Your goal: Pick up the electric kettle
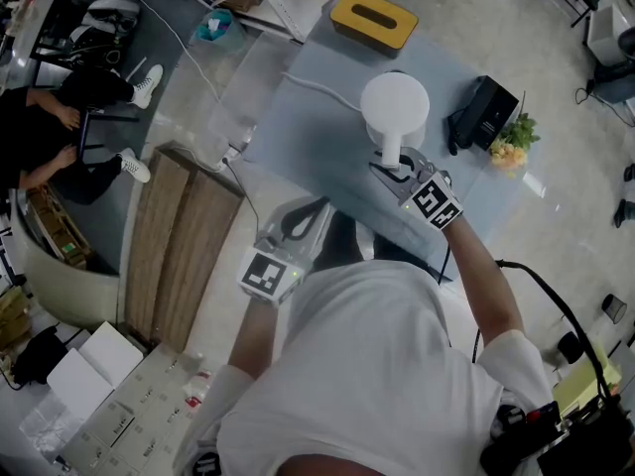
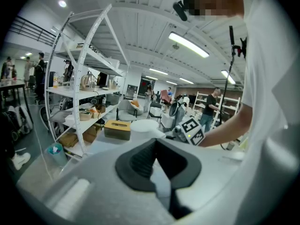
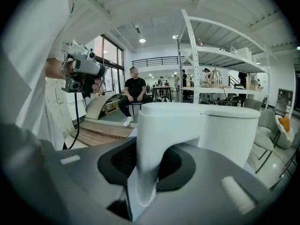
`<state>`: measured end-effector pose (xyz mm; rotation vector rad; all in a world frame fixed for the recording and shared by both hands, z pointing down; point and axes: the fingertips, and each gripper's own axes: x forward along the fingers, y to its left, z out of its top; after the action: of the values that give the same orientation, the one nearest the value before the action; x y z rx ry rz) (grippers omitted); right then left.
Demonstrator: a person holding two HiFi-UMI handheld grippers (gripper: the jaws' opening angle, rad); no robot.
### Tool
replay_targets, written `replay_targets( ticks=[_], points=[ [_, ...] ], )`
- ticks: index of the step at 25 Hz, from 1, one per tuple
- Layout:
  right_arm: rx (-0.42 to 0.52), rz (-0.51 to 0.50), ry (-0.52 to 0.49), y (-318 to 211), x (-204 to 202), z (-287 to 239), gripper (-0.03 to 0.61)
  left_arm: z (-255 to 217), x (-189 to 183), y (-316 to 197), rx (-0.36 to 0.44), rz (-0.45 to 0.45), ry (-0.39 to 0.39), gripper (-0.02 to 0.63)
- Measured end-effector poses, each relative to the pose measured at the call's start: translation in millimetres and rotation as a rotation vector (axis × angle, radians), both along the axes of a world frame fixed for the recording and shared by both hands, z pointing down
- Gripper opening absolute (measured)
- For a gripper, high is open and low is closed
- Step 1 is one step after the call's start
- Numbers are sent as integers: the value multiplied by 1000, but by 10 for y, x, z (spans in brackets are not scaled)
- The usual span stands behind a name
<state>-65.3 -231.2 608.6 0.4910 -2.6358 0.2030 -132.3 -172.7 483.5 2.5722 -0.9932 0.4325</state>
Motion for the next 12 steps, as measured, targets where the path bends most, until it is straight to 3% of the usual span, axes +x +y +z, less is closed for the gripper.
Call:
replay_targets(
  ticks=[12],
  points=[
    [-13, 43, -27, 134, 87, -191, 92, -46, 47, 25, 9, 22, 4, 3]
  ],
)
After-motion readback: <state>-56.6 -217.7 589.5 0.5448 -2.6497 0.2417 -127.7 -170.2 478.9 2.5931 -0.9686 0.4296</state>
